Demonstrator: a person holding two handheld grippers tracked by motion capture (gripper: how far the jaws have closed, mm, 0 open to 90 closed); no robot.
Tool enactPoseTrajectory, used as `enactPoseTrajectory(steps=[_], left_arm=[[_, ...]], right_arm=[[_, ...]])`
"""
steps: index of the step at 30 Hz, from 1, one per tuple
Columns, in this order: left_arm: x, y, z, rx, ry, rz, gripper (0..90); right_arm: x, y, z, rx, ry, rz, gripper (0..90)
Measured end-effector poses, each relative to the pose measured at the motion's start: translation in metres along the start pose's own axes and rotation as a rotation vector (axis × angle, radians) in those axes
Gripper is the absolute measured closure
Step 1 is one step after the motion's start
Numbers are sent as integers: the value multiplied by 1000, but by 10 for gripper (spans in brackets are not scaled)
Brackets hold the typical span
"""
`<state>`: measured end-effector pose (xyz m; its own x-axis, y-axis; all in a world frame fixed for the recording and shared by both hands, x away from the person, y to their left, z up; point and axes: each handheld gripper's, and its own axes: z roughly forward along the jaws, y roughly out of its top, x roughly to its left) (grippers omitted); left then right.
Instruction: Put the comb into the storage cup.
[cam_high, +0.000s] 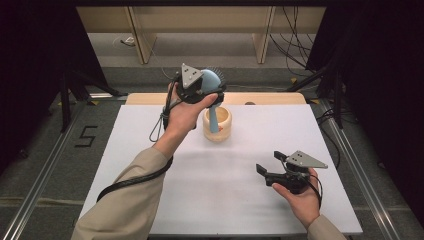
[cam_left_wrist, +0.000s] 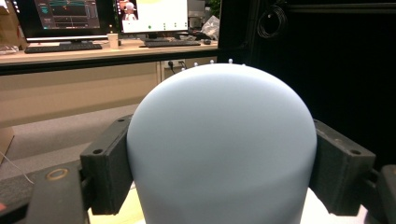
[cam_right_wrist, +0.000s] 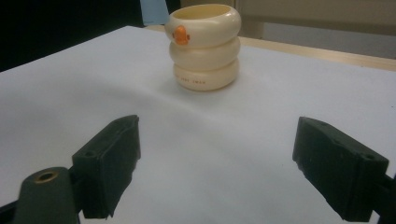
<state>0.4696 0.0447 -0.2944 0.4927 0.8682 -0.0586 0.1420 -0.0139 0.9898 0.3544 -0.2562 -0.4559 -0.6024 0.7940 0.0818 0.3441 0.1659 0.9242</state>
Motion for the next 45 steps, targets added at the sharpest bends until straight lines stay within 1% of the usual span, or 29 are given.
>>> enactPoseTrajectory(steps=[15, 35, 38, 45], left_arm=[[0, 2, 2, -16, 2, 12, 194], [2, 8, 8, -28, 9, 15, 195], [2, 8, 10, -34, 6, 10, 195], [5, 7, 14, -43, 12, 17, 195]], right_arm=[[0, -1, 0, 6, 0, 3, 161], [-2, -1, 0, 7, -1, 6, 162], [-2, -1, 0, 7, -1, 6, 162], [-2, -2, 0, 8, -1, 8, 162]])
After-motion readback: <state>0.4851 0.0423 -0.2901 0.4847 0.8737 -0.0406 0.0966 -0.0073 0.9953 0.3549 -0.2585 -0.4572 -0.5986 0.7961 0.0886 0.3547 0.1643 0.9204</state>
